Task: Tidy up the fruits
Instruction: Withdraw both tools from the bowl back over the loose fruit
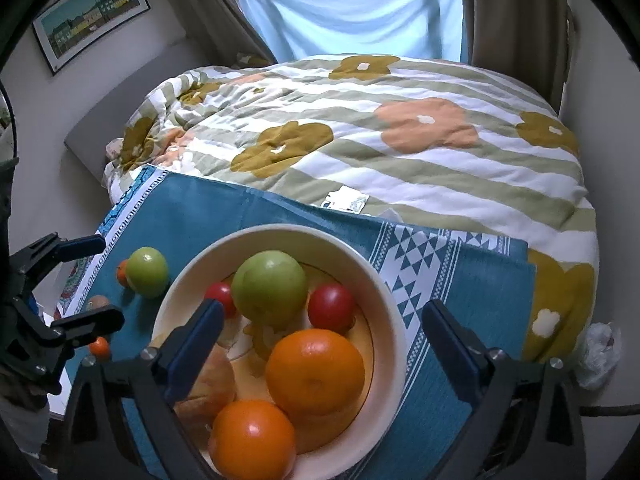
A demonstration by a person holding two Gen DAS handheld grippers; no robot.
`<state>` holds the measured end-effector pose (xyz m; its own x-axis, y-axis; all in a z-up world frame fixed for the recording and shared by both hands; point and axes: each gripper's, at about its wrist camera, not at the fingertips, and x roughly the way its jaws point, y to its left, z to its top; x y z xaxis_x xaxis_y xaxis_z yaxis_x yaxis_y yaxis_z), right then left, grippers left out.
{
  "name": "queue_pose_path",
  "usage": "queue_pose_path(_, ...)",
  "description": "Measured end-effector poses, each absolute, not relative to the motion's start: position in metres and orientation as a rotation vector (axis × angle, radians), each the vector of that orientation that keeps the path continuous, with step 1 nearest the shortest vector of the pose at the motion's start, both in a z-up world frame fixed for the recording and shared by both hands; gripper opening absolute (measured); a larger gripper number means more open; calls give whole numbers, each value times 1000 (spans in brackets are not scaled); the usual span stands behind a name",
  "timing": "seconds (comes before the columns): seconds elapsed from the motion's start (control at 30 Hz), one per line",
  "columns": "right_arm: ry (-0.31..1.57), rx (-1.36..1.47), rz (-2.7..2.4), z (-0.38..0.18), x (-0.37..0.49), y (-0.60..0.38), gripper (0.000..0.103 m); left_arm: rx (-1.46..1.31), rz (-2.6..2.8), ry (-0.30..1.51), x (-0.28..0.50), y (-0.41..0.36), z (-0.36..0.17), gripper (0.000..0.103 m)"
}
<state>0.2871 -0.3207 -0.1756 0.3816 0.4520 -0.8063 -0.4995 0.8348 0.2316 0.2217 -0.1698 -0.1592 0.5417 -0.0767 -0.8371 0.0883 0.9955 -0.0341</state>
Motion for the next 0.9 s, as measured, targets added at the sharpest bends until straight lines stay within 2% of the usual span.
queue_pose_path(0.53, 963, -44, 583, -125, 245, -329, 99, 41, -62, 926, 179, -167, -117, 103)
queue_pose_path(0.9, 974, -81, 612, -94, 214, -292, 99, -15, 6, 891, 132, -116, -86, 103)
